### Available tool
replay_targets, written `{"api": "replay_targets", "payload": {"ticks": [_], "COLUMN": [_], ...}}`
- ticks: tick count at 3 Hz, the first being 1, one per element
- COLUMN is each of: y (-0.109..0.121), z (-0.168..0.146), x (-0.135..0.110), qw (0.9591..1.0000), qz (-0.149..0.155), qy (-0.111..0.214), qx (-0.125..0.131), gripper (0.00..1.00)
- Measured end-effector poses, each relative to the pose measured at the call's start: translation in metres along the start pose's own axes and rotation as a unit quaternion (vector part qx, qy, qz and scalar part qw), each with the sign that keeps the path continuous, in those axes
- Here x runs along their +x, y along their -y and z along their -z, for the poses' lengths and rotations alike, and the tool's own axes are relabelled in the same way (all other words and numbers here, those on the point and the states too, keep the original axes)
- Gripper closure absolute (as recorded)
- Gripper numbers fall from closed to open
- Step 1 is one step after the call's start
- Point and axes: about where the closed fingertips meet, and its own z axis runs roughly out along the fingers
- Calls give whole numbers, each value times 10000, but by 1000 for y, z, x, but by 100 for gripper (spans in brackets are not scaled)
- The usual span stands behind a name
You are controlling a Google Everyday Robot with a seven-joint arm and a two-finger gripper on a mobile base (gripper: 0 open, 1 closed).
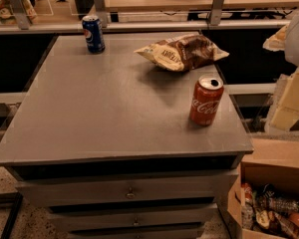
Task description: Pick coke can
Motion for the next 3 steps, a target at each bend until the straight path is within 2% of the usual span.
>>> {"api": "replay_targets", "payload": {"ticks": [1,2,3], "y": [0,10,23], "z": [0,-13,-46], "x": [0,-11,-25], "qw": [10000,9998,9988], "qz": [0,-21,-64], "qy": [0,182,359], "qx": [1,-106,-340], "gripper": [0,0,0]}}
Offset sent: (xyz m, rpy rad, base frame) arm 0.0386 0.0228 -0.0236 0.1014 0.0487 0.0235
